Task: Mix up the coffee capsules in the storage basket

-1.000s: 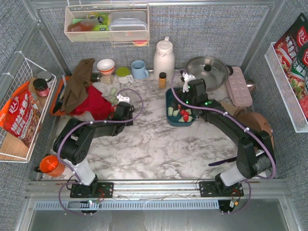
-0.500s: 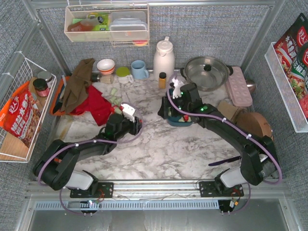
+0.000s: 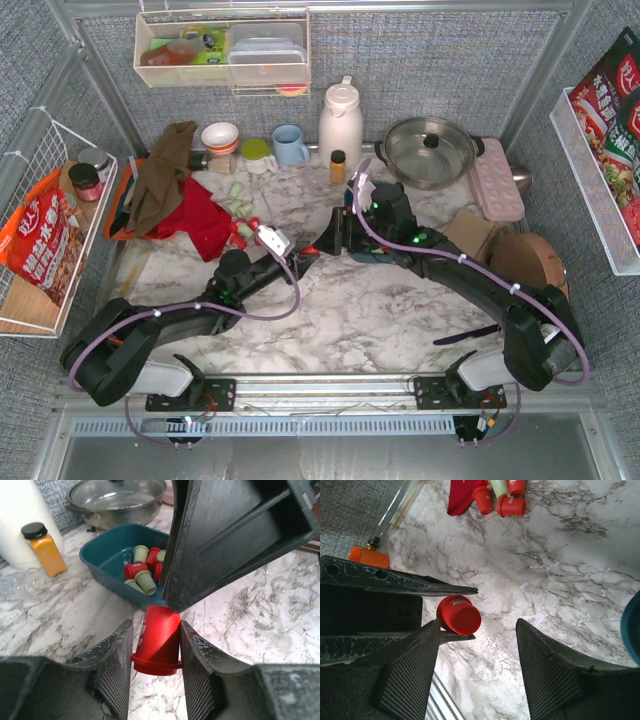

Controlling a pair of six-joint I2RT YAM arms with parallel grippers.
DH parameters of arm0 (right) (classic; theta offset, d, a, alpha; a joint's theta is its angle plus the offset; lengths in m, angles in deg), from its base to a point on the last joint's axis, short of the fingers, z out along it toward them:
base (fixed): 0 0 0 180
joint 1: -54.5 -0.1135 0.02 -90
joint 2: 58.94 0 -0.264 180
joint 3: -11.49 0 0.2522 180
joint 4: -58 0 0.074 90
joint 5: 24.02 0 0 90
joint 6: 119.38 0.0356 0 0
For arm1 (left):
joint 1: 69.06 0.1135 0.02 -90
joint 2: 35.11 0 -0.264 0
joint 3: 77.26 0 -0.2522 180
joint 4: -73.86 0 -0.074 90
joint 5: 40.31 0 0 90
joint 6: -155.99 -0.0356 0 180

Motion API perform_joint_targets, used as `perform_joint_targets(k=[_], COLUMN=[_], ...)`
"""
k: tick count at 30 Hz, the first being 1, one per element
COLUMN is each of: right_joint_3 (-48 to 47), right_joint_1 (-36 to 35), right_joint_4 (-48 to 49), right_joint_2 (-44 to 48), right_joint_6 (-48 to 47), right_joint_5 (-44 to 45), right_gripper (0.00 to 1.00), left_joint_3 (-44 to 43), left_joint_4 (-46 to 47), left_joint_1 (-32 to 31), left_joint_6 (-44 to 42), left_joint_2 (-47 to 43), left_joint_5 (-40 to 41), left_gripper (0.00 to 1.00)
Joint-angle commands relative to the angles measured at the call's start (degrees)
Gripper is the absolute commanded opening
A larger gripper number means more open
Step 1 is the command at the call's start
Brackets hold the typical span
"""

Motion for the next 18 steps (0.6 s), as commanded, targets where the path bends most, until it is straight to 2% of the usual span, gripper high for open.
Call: perform_joint_targets(k=[1,12,14,16,18], right_joint_3=[2.1,3.2,3.4,3.4,3.5], right_joint_1=[-0.4,-0.9,-1.0,-1.2,-1.4], right_joint_4=[5.9,8.7,9.4,10.1,10.2], right_joint_2=[0.0,-0.4,-0.6,-0.7,-0.8], right_joint_6=[3.9,6.3,7.2,7.7,7.9], right_joint_5=[-2.9,-5.0,-5.4,-6.0,-6.1], right_gripper=[0.65,0.57,0.53,0.43,0.38], left_joint_3=[-0.5,-0.3,-0.3,-0.2,-0.2], left_joint_4=[5.4,7.4,7.7,7.8,7.8], left_joint_1=[-0.5,-1.1,-1.2,-1.2,-1.3], left_joint_6=[-0.2,1.3,1.7,1.9,2.2], left_joint_2=[-0.3,-0.4,-0.4,-0.3,-0.2], left_joint_5=[-1.1,-2.4,-2.3,-2.1,-1.5], left_gripper=[0.34,0.33,0.33,0.34,0.35])
